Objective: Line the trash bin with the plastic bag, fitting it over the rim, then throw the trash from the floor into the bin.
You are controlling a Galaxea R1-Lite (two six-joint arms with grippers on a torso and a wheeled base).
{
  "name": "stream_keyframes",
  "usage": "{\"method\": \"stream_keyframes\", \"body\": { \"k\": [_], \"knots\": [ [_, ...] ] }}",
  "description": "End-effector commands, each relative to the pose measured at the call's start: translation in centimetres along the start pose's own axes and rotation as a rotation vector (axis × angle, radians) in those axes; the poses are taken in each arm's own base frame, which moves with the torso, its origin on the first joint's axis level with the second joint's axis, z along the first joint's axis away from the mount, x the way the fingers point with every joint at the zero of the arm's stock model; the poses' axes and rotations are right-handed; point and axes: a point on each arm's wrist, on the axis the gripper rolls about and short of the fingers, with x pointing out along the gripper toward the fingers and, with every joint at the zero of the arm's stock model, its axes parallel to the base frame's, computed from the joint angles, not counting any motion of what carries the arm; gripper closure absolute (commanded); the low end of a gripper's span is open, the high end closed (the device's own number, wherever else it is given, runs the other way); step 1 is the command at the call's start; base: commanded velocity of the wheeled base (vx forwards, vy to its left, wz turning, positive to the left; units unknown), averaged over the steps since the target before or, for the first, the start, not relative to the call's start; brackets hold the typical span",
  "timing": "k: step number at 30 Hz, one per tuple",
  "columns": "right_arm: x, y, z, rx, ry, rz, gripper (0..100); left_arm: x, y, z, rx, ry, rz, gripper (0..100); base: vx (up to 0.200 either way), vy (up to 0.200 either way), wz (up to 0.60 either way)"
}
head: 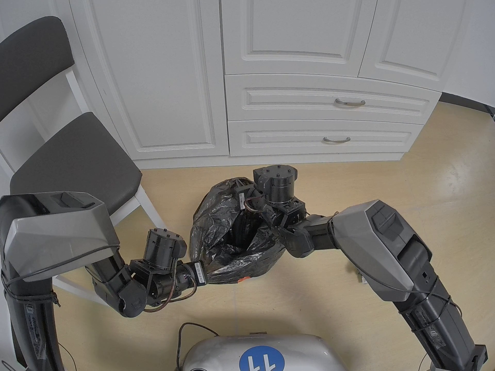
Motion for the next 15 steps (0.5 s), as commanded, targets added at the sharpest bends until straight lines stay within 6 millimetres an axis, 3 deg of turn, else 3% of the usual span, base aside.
{"method": "stream_keyframes", "body": {
  "k": [1, 3, 4, 5, 10, 13, 15],
  "knots": [
    [-3.2, 0.1, 6.1, 0.026, -0.047, -0.079, 0, -2.7, 0.0, -0.1, 0.075, -0.028, -0.07, 0, 0.0, 0.0, 0.0],
    [-5.3, -0.6, 6.4, 0.007, 0.016, -0.081, 0, -3.7, 0.3, -0.5, 0.11, -0.017, -0.088, 0, 0.0, 0.0, 0.0],
    [-5.5, -0.6, 6.5, 0.006, 0.019, -0.081, 0, -3.8, 0.3, -0.6, 0.114, -0.018, -0.091, 0, 0.0, 0.0, 0.0],
    [-7.3, -1.2, 5.8, -0.005, 0.082, -0.081, 0, -4.6, 0.5, -0.7, 0.138, -0.017, -0.104, 0, 0.0, 0.0, 0.0],
    [-11.2, -3.3, 4.8, 0.088, 0.163, -0.114, 0, -6.8, 0.2, -0.1, 0.162, -0.059, -0.128, 0, 0.0, 0.0, 0.0],
    [-12.7, -4.7, 3.4, 0.111, 0.235, -0.146, 0, -6.9, -0.5, 1.0, 0.17, -0.102, -0.15, 0, 0.0, 0.0, 0.0],
    [-13.3, -5.7, 1.4, 0.108, 0.301, -0.172, 0, -6.1, -1.3, 2.0, 0.241, -0.131, -0.156, 0, 0.0, 0.0, 0.0]
  ]
}}
